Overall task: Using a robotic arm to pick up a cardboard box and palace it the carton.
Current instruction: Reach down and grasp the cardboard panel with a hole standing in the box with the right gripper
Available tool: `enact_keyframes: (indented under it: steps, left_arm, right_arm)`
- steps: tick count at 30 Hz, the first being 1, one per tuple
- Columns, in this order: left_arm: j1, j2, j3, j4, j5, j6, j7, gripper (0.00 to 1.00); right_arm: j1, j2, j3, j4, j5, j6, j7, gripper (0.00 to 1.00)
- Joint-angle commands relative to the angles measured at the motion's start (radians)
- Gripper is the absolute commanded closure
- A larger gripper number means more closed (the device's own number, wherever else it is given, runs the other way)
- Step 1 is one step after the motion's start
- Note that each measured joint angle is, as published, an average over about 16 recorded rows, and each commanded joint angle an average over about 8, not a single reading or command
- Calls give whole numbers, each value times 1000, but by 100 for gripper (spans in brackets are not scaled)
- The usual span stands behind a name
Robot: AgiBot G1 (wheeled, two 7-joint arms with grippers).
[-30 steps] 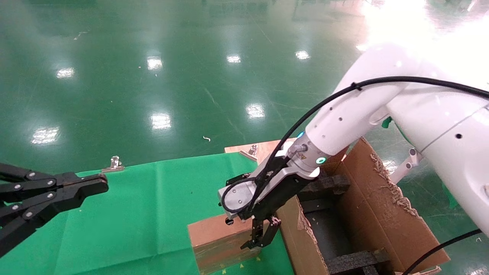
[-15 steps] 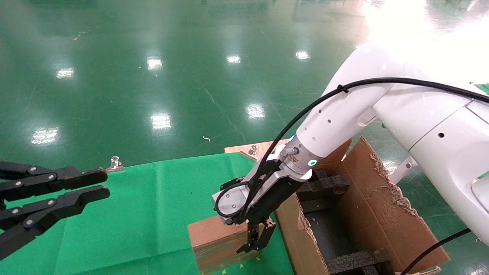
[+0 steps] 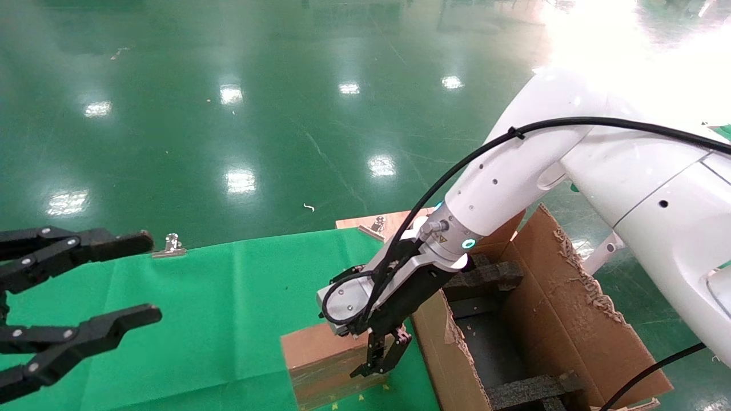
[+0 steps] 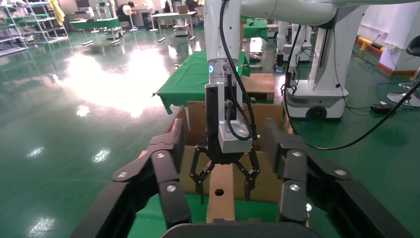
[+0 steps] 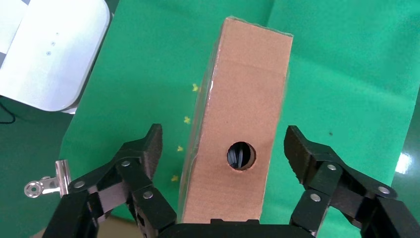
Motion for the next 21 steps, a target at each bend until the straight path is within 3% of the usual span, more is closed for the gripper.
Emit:
enact_keyframes:
  steps: [1,21]
  left_arm:
    - [0,0,0,0,0,0,0,0]
    - [0,0,0,0,0,0,0,0]
  right_arm:
    - [-1,1,1,1,0,0,0,100]
    - [-2,3,4,2,2,0,2,100]
